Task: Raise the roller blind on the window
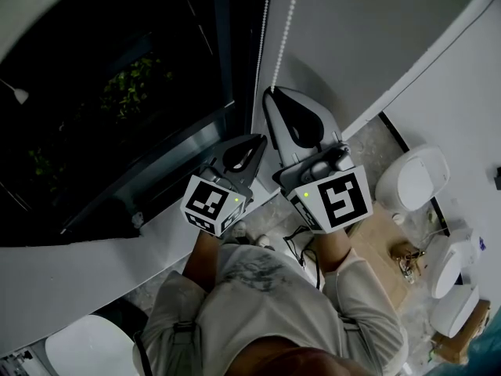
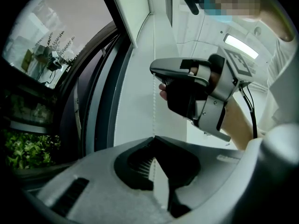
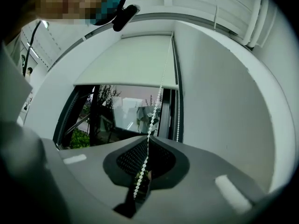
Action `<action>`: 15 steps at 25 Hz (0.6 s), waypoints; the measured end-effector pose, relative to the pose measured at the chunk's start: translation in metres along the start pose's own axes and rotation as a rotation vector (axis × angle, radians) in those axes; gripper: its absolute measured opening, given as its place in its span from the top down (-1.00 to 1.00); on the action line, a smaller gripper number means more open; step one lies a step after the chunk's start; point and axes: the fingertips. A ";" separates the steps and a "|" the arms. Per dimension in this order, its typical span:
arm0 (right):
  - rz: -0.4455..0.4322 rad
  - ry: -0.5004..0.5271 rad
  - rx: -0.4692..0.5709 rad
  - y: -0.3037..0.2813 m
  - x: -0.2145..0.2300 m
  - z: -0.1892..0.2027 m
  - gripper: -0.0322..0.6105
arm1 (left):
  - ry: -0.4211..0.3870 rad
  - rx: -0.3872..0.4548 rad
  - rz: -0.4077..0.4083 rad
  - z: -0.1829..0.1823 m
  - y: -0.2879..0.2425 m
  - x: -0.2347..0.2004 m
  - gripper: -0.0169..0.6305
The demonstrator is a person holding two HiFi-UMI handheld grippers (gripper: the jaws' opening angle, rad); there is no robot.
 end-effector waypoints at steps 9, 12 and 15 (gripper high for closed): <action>0.005 0.007 -0.037 0.006 -0.010 0.024 0.86 | 0.025 -0.046 -0.012 0.026 0.002 -0.006 0.91; 0.010 0.005 -0.049 0.009 -0.012 0.034 0.86 | 0.037 -0.063 -0.014 0.036 0.002 -0.008 0.91; 0.005 0.005 -0.074 0.012 -0.017 0.047 0.86 | 0.043 -0.097 -0.024 0.053 0.002 -0.013 0.91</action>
Point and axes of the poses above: the fingertips, and each gripper's own axes: y backward along the fingers, x to its right, z out of its underside, and after that the axes turned 10 degrees about y, right-handed
